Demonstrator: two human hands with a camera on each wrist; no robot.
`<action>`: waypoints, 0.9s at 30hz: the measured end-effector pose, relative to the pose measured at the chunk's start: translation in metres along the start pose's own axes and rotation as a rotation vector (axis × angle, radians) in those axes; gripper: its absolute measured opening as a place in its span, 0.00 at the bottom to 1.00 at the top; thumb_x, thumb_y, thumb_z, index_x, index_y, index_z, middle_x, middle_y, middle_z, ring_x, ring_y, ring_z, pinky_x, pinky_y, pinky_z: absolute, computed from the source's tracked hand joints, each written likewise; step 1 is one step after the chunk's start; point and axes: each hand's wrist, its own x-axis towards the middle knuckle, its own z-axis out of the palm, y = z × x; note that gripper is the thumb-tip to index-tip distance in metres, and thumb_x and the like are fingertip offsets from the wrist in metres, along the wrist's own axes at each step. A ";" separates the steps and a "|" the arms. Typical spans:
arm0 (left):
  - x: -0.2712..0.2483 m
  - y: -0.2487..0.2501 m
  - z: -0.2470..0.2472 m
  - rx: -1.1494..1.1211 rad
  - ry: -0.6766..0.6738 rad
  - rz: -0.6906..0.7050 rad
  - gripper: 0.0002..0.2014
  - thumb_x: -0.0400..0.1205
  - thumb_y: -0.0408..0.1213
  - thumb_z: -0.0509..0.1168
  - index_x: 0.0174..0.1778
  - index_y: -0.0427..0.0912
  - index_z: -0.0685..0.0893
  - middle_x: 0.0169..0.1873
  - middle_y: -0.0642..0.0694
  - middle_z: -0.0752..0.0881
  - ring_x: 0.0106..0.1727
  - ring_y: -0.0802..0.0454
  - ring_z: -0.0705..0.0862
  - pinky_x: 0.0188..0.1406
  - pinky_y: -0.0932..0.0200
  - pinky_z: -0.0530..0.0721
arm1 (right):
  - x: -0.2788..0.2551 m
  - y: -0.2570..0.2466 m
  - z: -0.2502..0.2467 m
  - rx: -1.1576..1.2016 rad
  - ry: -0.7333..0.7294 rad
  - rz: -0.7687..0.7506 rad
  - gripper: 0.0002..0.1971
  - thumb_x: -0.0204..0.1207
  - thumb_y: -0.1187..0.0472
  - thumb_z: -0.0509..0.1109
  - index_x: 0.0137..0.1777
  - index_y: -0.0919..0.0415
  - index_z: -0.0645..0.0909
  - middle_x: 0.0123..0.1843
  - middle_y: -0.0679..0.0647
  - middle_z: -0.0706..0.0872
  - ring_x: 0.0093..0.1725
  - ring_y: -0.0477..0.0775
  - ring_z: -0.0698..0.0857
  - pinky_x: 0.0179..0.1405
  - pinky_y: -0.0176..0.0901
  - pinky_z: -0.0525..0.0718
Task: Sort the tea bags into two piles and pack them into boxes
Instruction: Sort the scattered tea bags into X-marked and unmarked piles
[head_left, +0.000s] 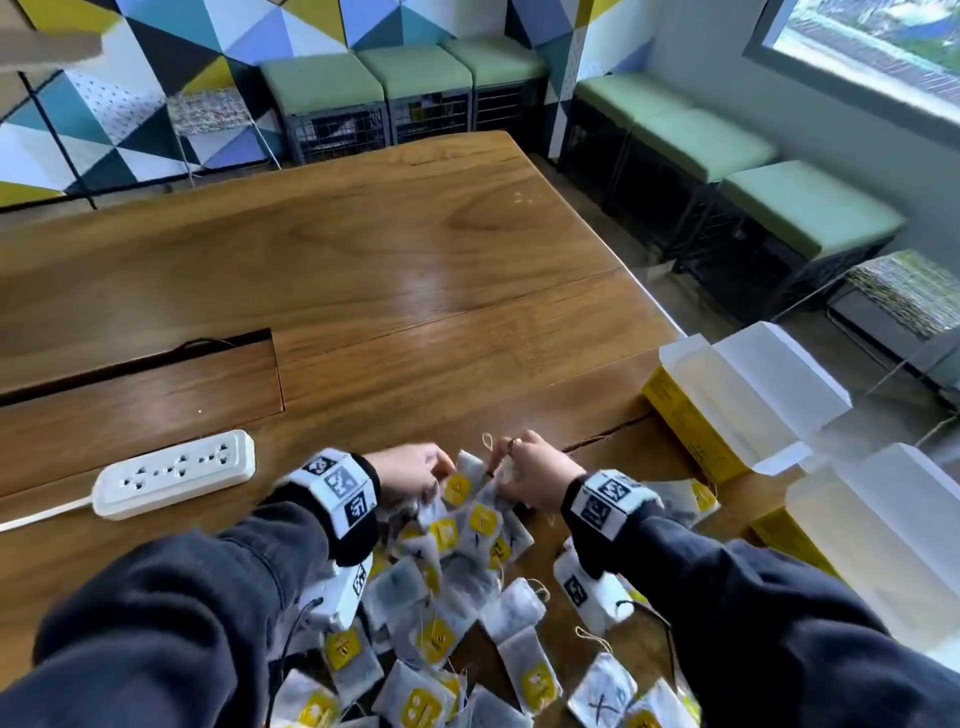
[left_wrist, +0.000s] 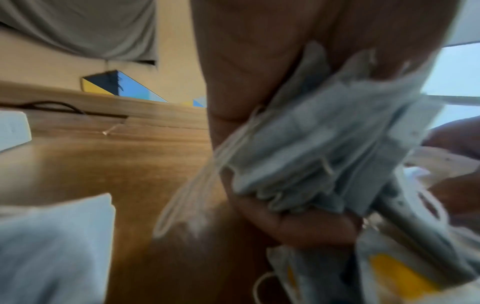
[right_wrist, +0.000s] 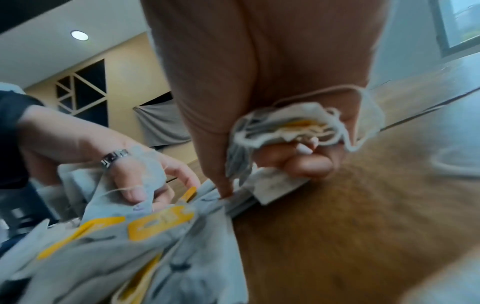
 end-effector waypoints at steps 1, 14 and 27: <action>-0.002 0.000 0.007 -0.008 -0.068 0.015 0.21 0.77 0.21 0.58 0.65 0.40 0.76 0.30 0.50 0.73 0.20 0.65 0.74 0.19 0.73 0.68 | -0.010 0.001 0.000 -0.009 -0.034 -0.040 0.19 0.74 0.57 0.69 0.64 0.57 0.76 0.50 0.53 0.76 0.62 0.58 0.78 0.58 0.41 0.76; -0.020 -0.013 -0.054 -1.354 0.156 0.123 0.18 0.78 0.19 0.52 0.55 0.44 0.77 0.42 0.44 0.80 0.26 0.43 0.87 0.21 0.58 0.85 | -0.028 0.054 -0.067 1.555 0.034 0.174 0.13 0.73 0.51 0.72 0.48 0.59 0.76 0.34 0.57 0.84 0.29 0.53 0.86 0.27 0.41 0.84; 0.053 -0.063 -0.072 -0.266 0.688 0.126 0.32 0.74 0.25 0.71 0.74 0.45 0.70 0.65 0.37 0.74 0.70 0.39 0.71 0.61 0.50 0.77 | 0.024 0.080 -0.069 1.193 0.411 0.313 0.35 0.72 0.85 0.61 0.78 0.65 0.60 0.67 0.66 0.79 0.63 0.64 0.81 0.55 0.49 0.82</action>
